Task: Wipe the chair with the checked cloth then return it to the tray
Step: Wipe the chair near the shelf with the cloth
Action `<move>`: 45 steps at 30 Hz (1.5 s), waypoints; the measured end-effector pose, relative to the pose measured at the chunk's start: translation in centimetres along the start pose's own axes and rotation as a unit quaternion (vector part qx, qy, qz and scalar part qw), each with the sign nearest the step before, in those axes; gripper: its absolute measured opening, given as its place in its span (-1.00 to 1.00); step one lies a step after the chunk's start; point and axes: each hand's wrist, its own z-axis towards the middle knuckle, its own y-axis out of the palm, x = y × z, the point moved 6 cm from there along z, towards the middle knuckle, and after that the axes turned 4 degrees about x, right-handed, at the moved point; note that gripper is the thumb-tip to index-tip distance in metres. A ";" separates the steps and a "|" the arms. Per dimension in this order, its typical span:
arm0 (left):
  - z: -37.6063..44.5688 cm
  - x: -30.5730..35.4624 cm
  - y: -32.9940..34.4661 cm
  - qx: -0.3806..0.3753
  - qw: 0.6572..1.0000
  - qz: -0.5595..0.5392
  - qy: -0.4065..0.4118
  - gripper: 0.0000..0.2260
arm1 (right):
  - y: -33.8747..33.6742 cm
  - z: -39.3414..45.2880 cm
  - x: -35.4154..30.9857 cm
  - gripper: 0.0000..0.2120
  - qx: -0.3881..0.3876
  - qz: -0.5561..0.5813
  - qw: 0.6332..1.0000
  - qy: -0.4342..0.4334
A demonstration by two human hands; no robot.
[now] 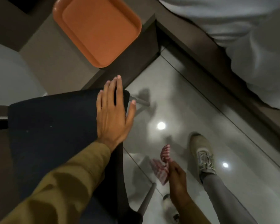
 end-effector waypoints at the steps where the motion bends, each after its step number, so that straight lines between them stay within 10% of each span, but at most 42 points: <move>1: 2.1 -0.3 0.3 -0.015 1.000 -0.013 -0.001 -0.32 | 0.4 0.6 -2.0 -0.69 0.004 0.005 1.000 -0.015; 13: 10.3 -2.3 0.5 -0.051 0.993 -0.063 -0.087 -0.39 | 11.7 -1.2 -22.7 -0.70 -0.146 0.056 0.968 -0.196; 28: 10.6 -2.4 1.4 -0.044 0.998 -0.027 -0.039 -0.39 | 20.6 1.3 -21.8 -0.63 -0.166 -0.065 0.936 -0.302; 34: 10.3 -2.7 1.7 -0.032 0.998 -0.030 -0.044 -0.40 | 21.6 7.6 -21.3 -0.62 -0.137 -0.061 0.966 -0.210; 45: 10.4 -1.9 1.1 -0.061 0.997 -0.013 -0.046 -0.40 | 19.3 -2.6 -21.1 -0.62 -0.207 0.001 0.938 -0.280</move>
